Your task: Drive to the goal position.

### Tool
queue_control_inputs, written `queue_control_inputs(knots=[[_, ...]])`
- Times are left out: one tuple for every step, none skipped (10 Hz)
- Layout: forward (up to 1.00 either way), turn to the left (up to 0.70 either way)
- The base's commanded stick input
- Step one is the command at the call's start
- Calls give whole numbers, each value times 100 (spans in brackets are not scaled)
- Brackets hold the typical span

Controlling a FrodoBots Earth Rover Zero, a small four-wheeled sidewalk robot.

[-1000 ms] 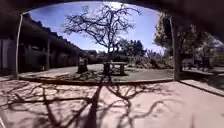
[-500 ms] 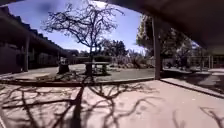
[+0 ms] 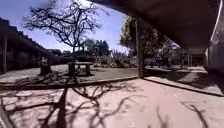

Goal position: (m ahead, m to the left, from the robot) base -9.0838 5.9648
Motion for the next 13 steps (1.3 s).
queue_control_inputs(knots=[[0,-70],[0,-70],[0,-70],[0,-70],[0,-70],[0,-70],[0,-46],[0,-13],[0,0],[0,0],[0,0],[0,0],[0,0]])
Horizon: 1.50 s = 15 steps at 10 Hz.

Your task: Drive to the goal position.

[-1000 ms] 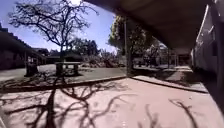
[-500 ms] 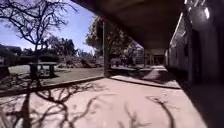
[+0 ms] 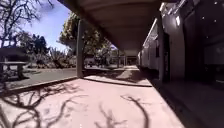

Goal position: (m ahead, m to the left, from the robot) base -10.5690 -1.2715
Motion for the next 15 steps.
queue_control_inputs(knots=[[0,0],[0,0],[0,0],[0,0],[-70,0],[-70,0],[-70,0],[-70,0],[-70,0],[-70,0],[-70,0],[-70,0],[-70,0],[-70,0],[-70,0]])
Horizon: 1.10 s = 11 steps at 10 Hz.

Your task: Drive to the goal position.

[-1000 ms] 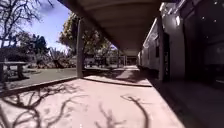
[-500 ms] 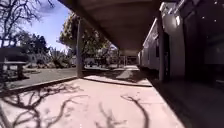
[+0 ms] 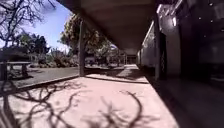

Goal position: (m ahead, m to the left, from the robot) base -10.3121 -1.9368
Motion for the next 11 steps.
queue_control_inputs(knots=[[-70,0],[-70,0],[-70,0],[-70,0],[-46,0],[-13,0],[0,0],[0,0],[0,-70],[0,-70],[0,-70]])
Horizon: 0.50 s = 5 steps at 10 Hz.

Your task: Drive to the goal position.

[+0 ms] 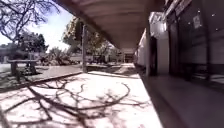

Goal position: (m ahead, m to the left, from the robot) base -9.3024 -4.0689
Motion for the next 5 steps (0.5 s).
queue_control_inputs(knots=[[0,-70],[0,-70],[0,-70],[0,-70],[0,-70]])
